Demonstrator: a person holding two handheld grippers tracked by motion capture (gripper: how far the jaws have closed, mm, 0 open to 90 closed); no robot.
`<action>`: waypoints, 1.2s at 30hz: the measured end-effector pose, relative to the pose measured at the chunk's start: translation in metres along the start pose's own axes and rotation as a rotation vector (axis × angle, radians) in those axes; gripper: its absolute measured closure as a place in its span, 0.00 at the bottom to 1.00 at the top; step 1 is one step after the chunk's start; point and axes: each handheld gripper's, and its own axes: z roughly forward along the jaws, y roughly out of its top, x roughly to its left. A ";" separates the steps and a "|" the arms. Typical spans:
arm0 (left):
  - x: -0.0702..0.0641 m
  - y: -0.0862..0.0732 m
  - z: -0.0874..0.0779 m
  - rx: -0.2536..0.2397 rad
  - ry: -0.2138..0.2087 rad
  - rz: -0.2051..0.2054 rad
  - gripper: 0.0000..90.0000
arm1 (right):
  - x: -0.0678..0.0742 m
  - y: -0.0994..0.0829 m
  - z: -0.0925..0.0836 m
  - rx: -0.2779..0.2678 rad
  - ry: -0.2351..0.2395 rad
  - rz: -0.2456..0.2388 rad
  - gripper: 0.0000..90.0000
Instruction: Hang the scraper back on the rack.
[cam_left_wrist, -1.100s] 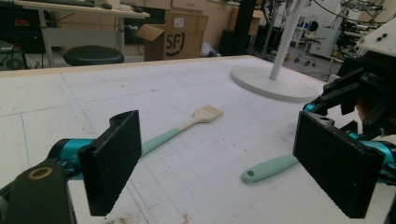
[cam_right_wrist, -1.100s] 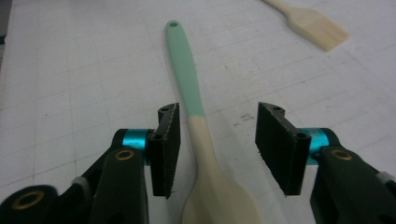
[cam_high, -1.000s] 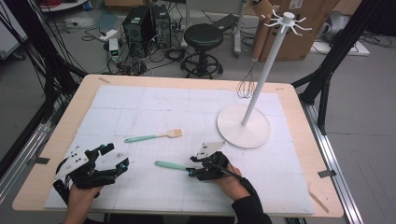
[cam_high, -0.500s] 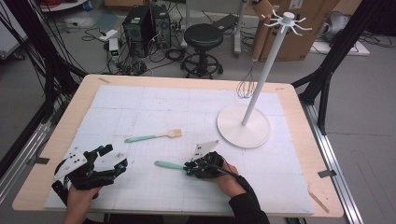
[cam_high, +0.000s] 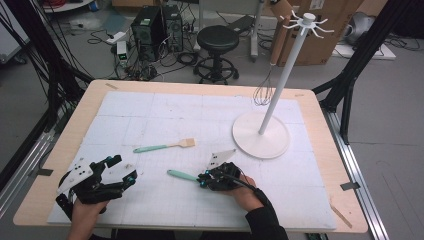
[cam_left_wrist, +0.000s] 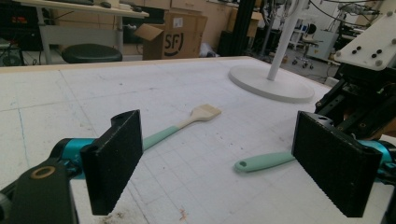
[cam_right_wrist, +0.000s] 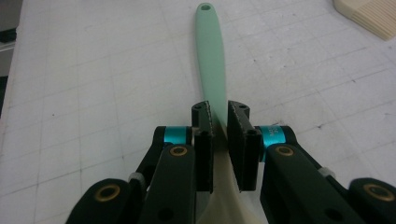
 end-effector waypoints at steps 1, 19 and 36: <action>0.000 0.001 0.000 -0.002 0.000 0.000 0.19 | 0.000 0.000 -0.002 -0.008 -0.005 0.004 0.90; -0.014 0.022 0.004 -0.010 -0.063 -0.035 0.23 | 0.021 0.000 -0.054 -0.385 0.007 0.080 0.90; -0.045 0.042 0.034 -0.022 -0.260 -0.125 0.37 | 0.047 0.011 -0.060 -0.559 -0.010 0.041 0.90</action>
